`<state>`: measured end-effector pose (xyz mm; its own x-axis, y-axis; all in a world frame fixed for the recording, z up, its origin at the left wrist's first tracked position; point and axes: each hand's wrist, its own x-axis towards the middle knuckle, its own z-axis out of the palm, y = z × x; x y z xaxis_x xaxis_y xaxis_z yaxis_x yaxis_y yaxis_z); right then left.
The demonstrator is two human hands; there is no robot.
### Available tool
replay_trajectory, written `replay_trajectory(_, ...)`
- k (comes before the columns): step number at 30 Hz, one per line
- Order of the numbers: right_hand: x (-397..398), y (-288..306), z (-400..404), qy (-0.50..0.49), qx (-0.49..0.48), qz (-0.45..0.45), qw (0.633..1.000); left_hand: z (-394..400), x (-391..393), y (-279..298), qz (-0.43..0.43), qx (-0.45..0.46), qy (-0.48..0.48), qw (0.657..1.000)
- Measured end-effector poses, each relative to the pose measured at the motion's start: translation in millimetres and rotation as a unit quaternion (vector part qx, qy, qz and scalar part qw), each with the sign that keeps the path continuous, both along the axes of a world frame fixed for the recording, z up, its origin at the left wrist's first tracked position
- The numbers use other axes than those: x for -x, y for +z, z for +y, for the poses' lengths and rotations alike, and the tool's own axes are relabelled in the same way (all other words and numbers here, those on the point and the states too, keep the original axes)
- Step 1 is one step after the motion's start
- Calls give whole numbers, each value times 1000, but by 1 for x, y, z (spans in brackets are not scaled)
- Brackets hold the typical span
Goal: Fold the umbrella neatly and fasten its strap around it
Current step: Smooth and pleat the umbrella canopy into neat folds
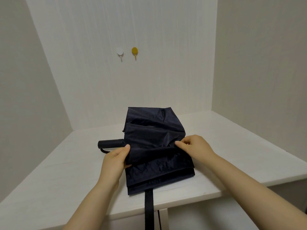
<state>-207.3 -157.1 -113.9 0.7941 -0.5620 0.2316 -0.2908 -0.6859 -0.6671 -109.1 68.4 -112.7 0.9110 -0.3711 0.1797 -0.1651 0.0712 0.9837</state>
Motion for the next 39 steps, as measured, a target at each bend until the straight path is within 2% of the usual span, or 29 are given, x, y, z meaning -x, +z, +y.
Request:
replay_trajectory(2, -5, 4, 9, -48, 21, 34, 998, 1, 1, 0, -4, -10, 0, 1000)
replay_trajectory(5, -11, 6, 18, -67, 10, 50, 996, 1, 2, -1, -16, -24, 1, 1000)
replay_trajectory(7, -14, 7, 19, -61, -33, 31, 997, 1, 1, -2, -20, -28, -1, 999)
replay_trajectory(9, -15, 10, 18, -57, -116, -29, 991, 2, 0, -3, -25, -26, -2, 999)
replay_trajectory(11, -12, 14, 16, -47, -228, -107, 967, 3, -1, -4, -27, -22, -5, 999)
replay_trajectory(13, -7, 18, 11, -37, -329, -148, 932, 3, -1, -4, -27, -23, -9, 999)
replay_trajectory(18, 3, 29, -6, -27, -487, -135, 863, 3, 2, -1, -23, -11, -19, 1000)
replay_trajectory(21, 11, 36, -15, -10, -528, -122, 841, 3, 3, 0, -14, -4, -24, 1000)
replay_trajectory(24, 12, 39, -17, 14, -540, -107, 835, 3, 5, 2, -9, 0, -23, 1000)
replay_trajectory(26, 14, 40, -15, 33, -524, -116, 843, 2, 6, 4, -11, 0, -24, 1000)
replay_trajectory(30, 20, 46, -8, 3, -407, -172, 897, 2, 9, 9, -33, 4, -26, 999)
replay_trajectory(32, 23, 49, -3, -23, -351, -217, 911, 2, 8, 8, -56, 7, -20, 998)
replay_trajectory(35, 25, 52, 4, -14, -314, -266, 911, 5, 8, 9, -100, -11, -19, 995)
replay_trajectory(39, 25, 52, 8, 7, -305, -278, 911, 4, 6, 11, -117, -22, -19, 993)
